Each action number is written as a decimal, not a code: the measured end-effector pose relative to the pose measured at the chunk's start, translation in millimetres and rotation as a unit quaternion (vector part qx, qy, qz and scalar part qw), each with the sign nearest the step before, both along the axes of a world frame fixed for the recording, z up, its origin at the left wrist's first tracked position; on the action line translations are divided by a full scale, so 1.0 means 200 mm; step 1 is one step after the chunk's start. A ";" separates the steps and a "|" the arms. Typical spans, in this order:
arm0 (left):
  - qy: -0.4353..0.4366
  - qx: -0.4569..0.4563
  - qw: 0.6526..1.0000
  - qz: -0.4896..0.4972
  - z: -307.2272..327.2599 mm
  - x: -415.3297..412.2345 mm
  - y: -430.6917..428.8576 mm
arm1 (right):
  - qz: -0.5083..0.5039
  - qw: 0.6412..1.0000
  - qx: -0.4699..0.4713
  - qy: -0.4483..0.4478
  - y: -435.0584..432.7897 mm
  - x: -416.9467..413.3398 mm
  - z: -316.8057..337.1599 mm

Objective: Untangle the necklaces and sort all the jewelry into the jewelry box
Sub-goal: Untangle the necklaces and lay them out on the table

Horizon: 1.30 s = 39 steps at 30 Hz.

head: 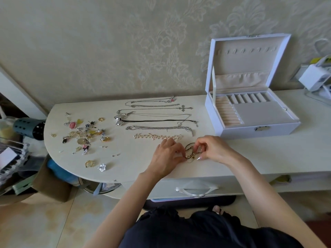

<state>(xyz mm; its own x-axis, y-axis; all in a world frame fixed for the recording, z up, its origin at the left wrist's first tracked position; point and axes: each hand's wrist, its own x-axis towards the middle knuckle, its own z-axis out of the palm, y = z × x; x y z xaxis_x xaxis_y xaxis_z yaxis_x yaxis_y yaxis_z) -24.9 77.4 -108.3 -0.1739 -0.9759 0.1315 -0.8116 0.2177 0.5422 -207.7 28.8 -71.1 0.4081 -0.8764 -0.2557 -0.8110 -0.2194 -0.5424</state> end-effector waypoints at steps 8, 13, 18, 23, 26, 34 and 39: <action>-0.060 -0.067 0.996 -0.016 -0.03 0.02 0.03 | 0.003 0.999 -0.043 -0.015 0.00 0.00 -0.05; 0.091 -0.043 0.995 -0.017 0.00 0.01 0.06 | -0.029 0.972 0.017 -0.232 0.00 0.03 -0.02; 0.291 0.046 0.956 0.015 0.10 0.00 0.12 | -0.057 0.932 0.087 -0.348 0.03 0.06 0.02; 0.410 0.055 0.909 0.042 0.11 0.01 0.12 | -0.052 0.899 0.150 -0.409 0.07 0.09 0.02; 0.428 0.048 0.900 0.064 0.12 0.02 0.12 | -0.019 0.899 0.183 -0.396 0.07 0.10 0.01; 0.430 0.037 0.897 0.098 0.14 0.03 0.12 | -0.042 0.913 0.155 -0.376 0.07 0.11 -0.02; 0.387 0.037 0.915 0.113 0.13 0.05 0.12 | -0.073 0.892 0.127 -0.429 0.06 0.10 -0.01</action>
